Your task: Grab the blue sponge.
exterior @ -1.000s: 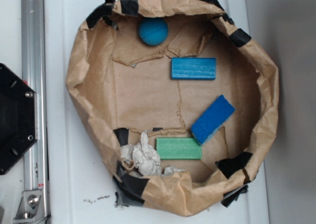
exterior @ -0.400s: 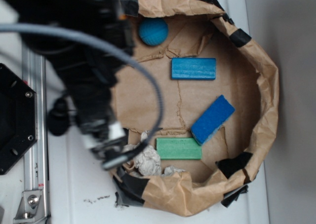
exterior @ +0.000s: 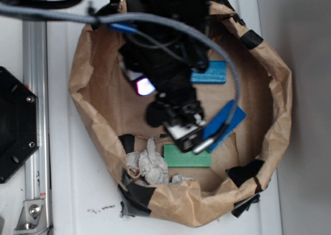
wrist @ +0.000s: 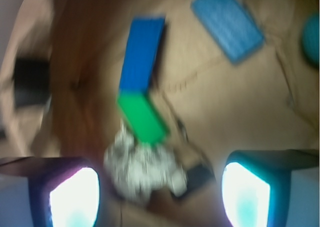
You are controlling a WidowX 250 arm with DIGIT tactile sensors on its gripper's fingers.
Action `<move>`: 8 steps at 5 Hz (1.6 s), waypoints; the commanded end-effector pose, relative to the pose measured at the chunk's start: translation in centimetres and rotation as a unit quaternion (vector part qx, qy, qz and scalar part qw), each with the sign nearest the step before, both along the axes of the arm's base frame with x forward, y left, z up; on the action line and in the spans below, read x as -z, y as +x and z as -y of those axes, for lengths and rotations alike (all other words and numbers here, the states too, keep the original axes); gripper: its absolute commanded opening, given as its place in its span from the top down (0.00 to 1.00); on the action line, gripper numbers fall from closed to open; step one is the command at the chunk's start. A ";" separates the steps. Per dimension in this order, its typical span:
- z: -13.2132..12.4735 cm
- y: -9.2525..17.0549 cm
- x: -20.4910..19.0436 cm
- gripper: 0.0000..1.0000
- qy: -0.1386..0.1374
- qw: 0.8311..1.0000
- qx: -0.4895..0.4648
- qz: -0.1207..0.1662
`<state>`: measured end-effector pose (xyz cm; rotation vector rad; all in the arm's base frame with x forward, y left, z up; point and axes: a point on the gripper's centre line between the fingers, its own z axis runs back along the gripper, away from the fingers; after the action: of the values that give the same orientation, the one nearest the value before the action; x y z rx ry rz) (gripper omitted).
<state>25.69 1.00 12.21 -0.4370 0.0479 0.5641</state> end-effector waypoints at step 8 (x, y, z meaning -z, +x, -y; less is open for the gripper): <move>2.5 4.0 6.7 1.00 0.180 0.979 0.089 -0.018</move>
<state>29.26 -1.19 3.87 -0.0605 0.0801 0.4119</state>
